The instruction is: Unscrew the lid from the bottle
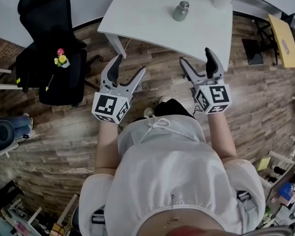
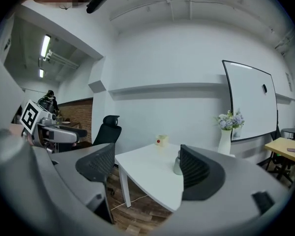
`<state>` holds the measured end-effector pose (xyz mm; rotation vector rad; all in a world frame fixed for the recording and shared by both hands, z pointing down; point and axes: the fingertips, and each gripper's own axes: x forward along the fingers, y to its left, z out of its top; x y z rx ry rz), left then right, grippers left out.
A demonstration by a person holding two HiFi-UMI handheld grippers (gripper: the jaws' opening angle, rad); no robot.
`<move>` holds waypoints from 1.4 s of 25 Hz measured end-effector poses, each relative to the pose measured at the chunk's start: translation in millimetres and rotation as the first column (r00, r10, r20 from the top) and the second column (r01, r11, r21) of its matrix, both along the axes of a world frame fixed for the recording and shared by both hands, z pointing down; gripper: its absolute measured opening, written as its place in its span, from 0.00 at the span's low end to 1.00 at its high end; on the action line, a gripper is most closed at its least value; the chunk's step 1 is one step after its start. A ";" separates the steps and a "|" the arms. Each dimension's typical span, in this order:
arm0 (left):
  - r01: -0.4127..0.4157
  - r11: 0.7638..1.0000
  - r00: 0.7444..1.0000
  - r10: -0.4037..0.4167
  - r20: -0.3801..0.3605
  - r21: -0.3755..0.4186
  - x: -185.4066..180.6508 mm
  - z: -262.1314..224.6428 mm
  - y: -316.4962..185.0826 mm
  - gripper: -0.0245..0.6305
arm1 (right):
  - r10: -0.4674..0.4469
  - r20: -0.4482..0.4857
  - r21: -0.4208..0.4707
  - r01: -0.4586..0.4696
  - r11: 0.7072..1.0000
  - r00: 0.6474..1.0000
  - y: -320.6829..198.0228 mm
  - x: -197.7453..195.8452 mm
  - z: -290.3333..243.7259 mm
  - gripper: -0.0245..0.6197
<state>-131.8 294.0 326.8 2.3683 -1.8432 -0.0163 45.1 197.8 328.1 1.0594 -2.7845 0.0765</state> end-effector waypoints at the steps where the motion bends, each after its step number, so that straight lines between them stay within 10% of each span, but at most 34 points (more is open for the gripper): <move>1: -0.004 1.000 1.000 0.004 -0.004 -0.009 -5.1 4.6 -10.3 0.58 | 0.007 -0.003 -0.006 -0.007 1.000 1.000 -10.4 -3.8 2.5 0.68; 20: -0.263 0.959 0.962 0.269 0.041 -0.104 -31.7 54.6 -322.9 0.58 | 0.091 -0.061 -0.224 -0.102 0.969 0.994 -299.3 -51.6 84.9 0.64; 28: -0.438 0.878 0.890 0.454 0.048 -0.193 -1.3 110.1 -406.7 0.58 | 0.067 -0.127 -0.345 -0.107 0.932 0.990 -363.1 -51.6 129.4 0.62; 35: -0.588 0.759 0.779 0.624 0.058 -0.280 33.4 166.5 -437.9 0.58 | -0.072 -0.208 -0.478 -0.037 0.878 0.976 -372.9 -60.9 165.8 0.58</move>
